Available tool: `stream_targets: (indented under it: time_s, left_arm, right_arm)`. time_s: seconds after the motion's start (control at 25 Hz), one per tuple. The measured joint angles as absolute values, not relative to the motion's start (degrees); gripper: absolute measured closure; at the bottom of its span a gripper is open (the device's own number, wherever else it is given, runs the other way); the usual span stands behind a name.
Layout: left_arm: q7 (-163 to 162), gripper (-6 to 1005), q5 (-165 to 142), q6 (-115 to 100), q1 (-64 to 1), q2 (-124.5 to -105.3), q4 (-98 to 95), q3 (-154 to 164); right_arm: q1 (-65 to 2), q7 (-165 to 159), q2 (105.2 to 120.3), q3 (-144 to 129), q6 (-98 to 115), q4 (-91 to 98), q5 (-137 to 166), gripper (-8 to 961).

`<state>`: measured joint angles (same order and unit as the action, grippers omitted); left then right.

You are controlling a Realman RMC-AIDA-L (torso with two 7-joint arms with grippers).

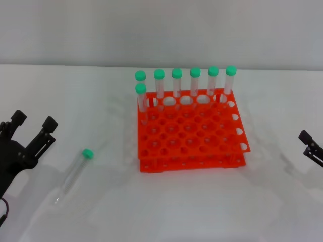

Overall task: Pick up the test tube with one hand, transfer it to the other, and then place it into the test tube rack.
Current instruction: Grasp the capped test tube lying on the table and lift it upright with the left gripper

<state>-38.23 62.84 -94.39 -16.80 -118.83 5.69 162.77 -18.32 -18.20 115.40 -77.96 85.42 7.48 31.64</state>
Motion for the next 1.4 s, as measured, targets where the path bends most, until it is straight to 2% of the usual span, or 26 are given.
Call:
stream_targets:
  time_s: [1.4]
  left_arm:
    - [-38.55, 108, 63.17, -94.68, -16.79, -118.93, 7.26, 162.74]
  right_arm:
    - [-17.85, -18.82, 115.43, -78.57, 88.58, 6.68, 31.43, 95]
